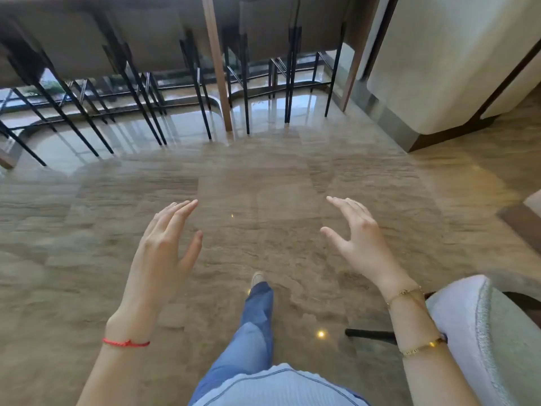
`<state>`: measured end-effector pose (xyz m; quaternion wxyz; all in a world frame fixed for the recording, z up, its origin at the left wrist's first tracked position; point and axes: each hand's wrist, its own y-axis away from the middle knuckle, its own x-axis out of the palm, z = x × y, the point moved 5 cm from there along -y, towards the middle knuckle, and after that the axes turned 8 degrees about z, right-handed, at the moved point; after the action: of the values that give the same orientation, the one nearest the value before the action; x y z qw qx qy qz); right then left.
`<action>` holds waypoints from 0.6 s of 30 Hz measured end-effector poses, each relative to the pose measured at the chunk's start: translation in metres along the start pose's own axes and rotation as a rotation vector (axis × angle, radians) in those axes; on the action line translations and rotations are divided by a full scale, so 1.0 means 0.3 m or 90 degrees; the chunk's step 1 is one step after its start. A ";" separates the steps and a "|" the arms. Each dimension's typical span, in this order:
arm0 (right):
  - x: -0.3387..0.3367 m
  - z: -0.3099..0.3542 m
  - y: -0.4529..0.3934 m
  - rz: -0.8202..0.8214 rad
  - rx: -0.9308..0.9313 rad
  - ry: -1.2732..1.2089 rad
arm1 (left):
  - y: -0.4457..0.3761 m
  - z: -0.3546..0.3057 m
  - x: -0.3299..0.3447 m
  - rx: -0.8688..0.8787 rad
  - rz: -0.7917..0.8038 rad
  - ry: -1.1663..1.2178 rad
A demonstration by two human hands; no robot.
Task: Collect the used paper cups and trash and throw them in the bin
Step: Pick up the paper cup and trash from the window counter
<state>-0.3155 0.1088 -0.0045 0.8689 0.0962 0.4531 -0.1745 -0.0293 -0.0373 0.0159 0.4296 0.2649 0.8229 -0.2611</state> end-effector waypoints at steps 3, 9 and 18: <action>-0.006 -0.029 -0.201 -0.007 -0.002 -0.010 | -0.203 0.063 0.028 -0.012 -0.001 0.020; -0.096 -0.055 -0.658 -0.035 -0.005 0.008 | -0.706 0.162 0.033 0.010 0.019 0.014; -0.185 -0.184 -1.185 -0.063 0.046 0.000 | -1.346 0.230 0.096 0.056 0.080 0.008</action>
<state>-0.5252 -0.1885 0.0064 0.8551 0.1049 0.4507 -0.2337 -0.2709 -0.3686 0.0390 0.4281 0.3363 0.7949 -0.2679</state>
